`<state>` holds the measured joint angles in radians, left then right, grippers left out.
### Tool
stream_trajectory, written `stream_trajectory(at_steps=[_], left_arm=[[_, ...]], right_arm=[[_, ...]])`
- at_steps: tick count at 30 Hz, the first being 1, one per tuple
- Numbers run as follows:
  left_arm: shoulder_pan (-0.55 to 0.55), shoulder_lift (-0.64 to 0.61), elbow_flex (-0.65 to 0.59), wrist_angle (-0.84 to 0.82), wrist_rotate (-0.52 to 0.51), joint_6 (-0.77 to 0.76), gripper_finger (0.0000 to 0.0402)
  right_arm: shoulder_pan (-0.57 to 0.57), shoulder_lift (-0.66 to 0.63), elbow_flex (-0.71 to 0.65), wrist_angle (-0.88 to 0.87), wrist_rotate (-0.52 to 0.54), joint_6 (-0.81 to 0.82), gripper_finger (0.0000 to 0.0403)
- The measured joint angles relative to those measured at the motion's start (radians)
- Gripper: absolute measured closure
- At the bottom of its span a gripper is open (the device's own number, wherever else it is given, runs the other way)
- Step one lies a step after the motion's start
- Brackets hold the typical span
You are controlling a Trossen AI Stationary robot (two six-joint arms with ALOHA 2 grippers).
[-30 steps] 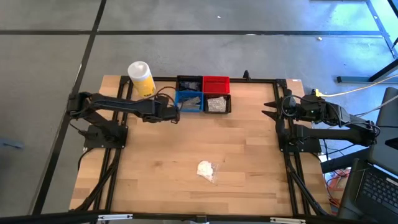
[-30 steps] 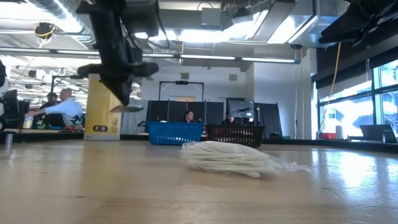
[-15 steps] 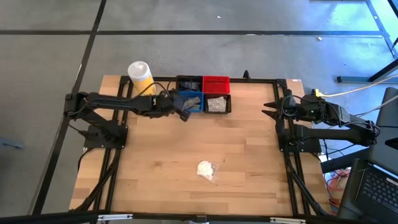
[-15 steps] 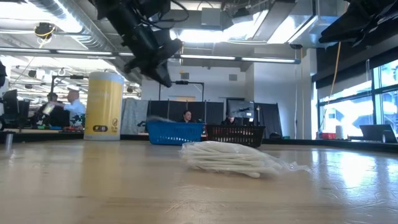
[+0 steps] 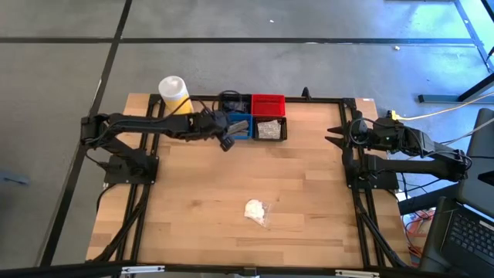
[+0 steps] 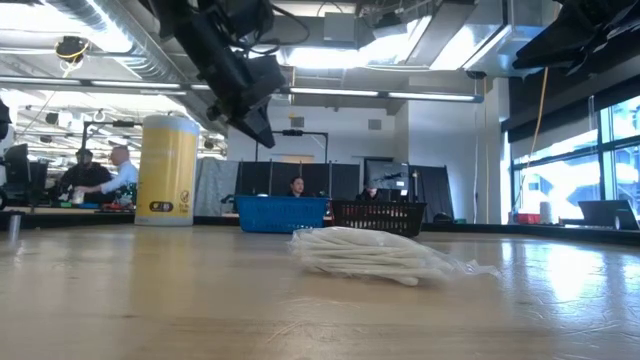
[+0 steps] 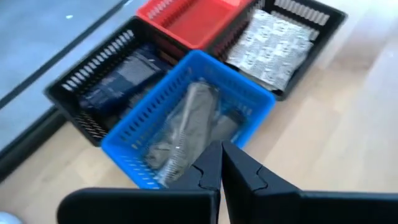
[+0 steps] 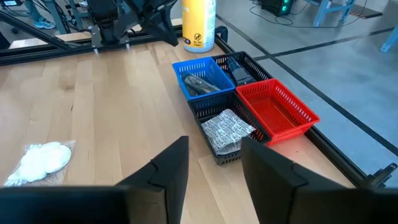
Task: Pick & Place Travel size toiletries
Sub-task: Put the cotton pack into the red bin
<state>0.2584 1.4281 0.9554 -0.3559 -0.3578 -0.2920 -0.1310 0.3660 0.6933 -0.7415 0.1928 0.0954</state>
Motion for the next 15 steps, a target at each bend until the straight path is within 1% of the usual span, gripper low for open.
stream_trajectory(at_steps=[3, 9, 12, 15], left_arm=[[-0.018, 0.0, 0.0, 0.0, 0.025, 0.0, 0.0399], [-0.055, 0.0, 0.0, -0.011, 0.113, 0.0, 0.0395], [-0.081, 0.0, 0.0, -0.035, 0.145, 0.016, 0.0373], [-0.114, 0.0, 0.0, -0.035, 0.15, 0.026, 0.0334]], right_arm=[[0.0, 0.0, 0.0, 0.0, 0.0, 0.0, 0.0247], [0.0, 0.0, 0.0, 0.0, 0.0, 0.0, 0.0234], [0.0, 0.0, 0.0, 0.0, 0.0, 0.0, 0.0229], [0.0, 0.0, 0.0, 0.0, 0.0, 0.0, 0.0224]])
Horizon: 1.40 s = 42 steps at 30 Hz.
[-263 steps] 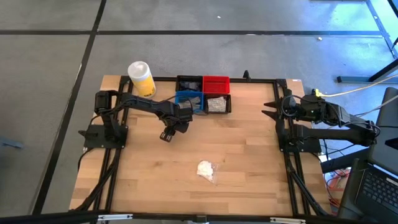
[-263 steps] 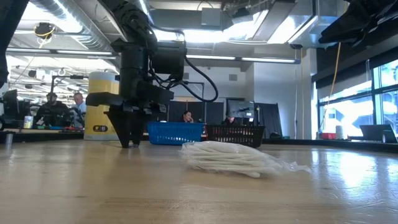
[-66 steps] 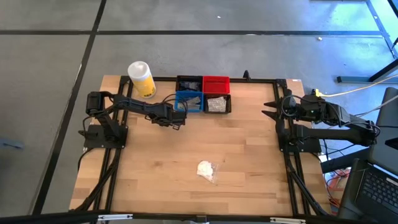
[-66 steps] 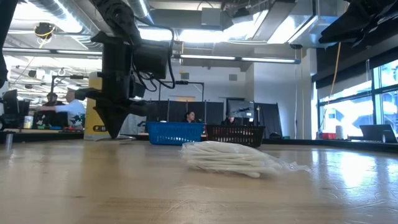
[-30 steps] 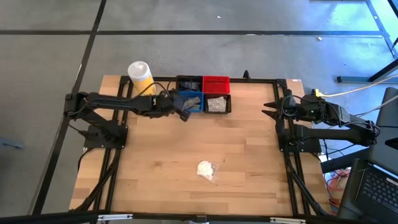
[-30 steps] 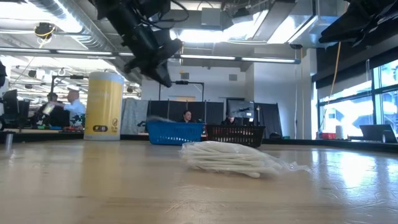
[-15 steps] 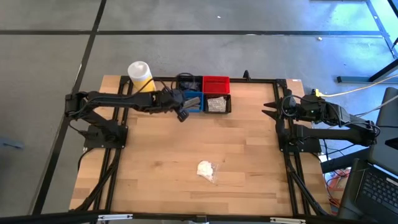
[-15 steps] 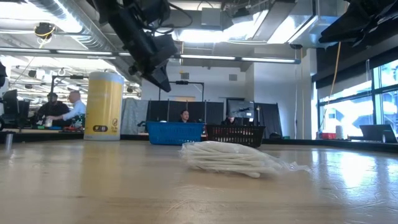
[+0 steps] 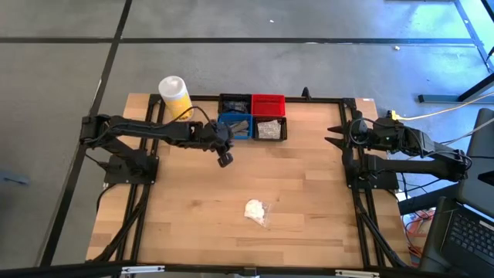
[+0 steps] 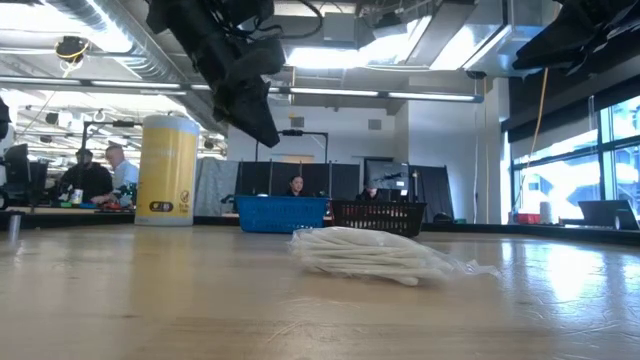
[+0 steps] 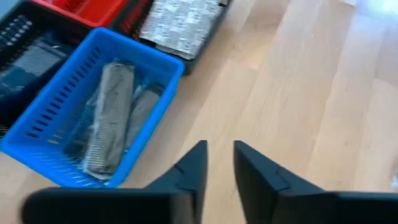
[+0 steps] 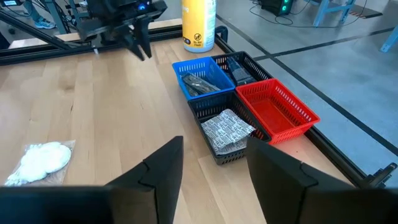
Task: Pick & Place Travel size toiletries
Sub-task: Put the cotton pack into the red bin
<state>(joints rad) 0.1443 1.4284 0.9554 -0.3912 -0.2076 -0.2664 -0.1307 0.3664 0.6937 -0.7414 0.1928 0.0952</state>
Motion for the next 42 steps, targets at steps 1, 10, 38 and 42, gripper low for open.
stream_trajectory(at_steps=[1, 10, 38, 42], left_arm=[[-0.009, 0.0, 0.0, -0.001, -0.002, 0.0, 0.032], [-0.094, 0.0, 0.0, -0.02, -0.065, 0.019, 0.0237], [-0.238, -0.581, -0.507, 0.574, -0.097, 0.217, 0.0287], [-0.238, -0.714, -0.581, 0.577, -0.113, 0.235, 0.0288]], right_arm=[[0.0, 0.0, 0.0, 0.0, 0.0, 0.0, 0.0222], [0.0, 0.0, 0.0, 0.0, 0.0, 0.0, 0.0212], [0.0, 0.131, 0.0, 0.541, -0.131, 0.078, 0.0241], [0.007, 0.245, 0.0, 0.653, -0.253, 0.08, 0.0244]])
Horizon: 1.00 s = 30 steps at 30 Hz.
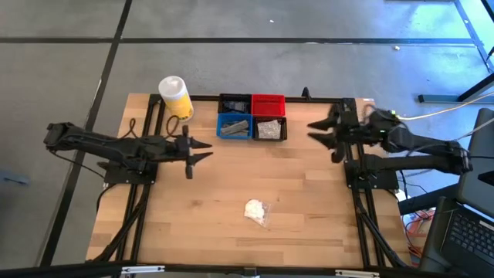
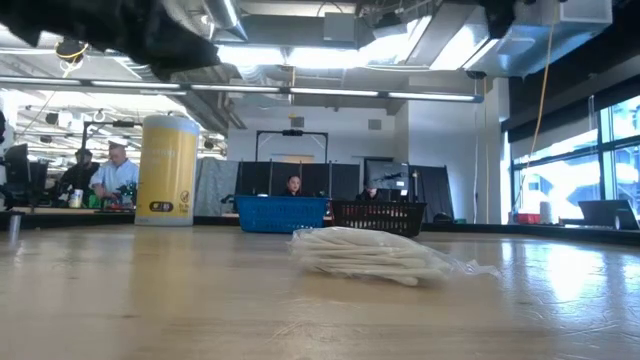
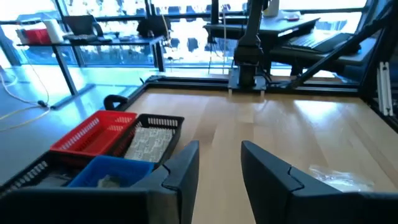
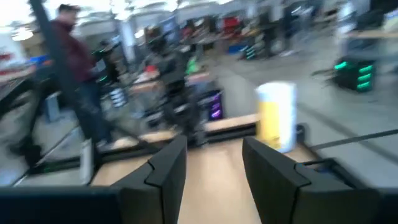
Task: Pick & Place Travel size toiletries
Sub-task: Put the cotton pack into the red bin
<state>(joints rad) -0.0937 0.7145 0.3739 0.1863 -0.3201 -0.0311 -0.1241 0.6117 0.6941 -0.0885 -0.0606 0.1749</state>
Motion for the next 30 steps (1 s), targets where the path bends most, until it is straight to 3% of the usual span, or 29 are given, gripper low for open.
stream_trajectory(at_steps=[3, 9, 15, 23, 30], left_arm=[[0.0, -0.074, -0.036, -0.011, -0.012, 0.027, 0.0286], [0.0, -0.158, -0.06, -0.02, -0.037, 0.056, 0.0288], [0.0, -0.162, -0.061, -0.021, -0.045, 0.046, 0.0286], [0.0, -0.16, -0.061, -0.025, -0.045, 0.045, 0.0286], [0.0, -0.16, -0.061, -0.025, -0.045, 0.045, 0.0285]], right_arm=[[0.031, 0.08, -0.002, 0.048, -0.039, -0.025, 0.0251], [0.118, 0.202, 0.0, 0.12, 0.002, -0.108, 0.0273], [0.213, 0.274, 0.0, 0.154, 0.092, -0.189, 0.0294], [0.352, 0.336, 0.0, 0.171, 0.11, -0.316, 0.0319], [0.482, 0.469, 0.006, 0.25, 0.153, -0.396, 0.0327]])
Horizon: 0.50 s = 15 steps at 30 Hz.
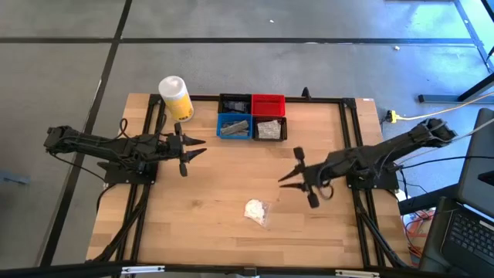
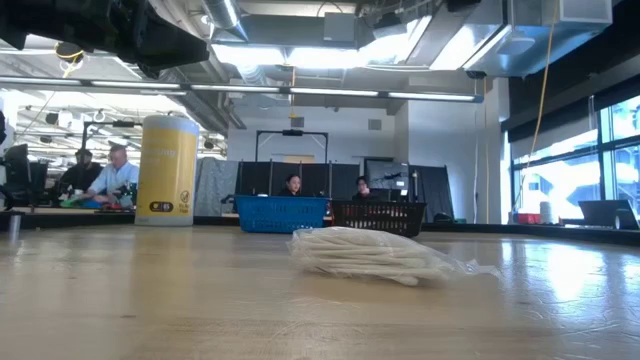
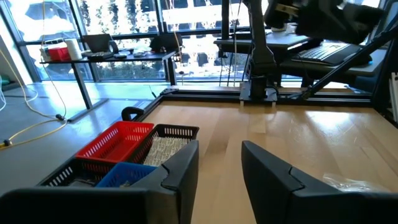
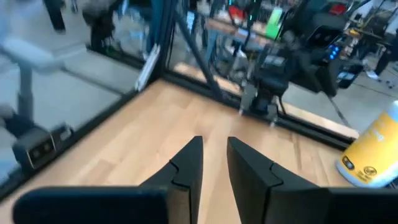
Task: Pick & Place Travel size toiletries
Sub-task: Put the cotton pack into the red bin
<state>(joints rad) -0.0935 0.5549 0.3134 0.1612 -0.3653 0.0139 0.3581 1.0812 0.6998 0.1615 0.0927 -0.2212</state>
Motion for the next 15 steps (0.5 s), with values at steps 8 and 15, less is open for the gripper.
stream_trajectory(at_steps=[8, 15], left_arm=[[0.0, 0.0, 0.0, 0.0, 0.0, 0.0, 0.0288], [0.0, 0.0, 0.0, 0.0, 0.0, 0.0, 0.0288]], right_arm=[[0.119, 0.203, 0.128, -0.048, 0.157, -0.165, 0.0315], [0.192, 0.341, 0.185, -0.151, 0.315, -0.142, 0.0289]])
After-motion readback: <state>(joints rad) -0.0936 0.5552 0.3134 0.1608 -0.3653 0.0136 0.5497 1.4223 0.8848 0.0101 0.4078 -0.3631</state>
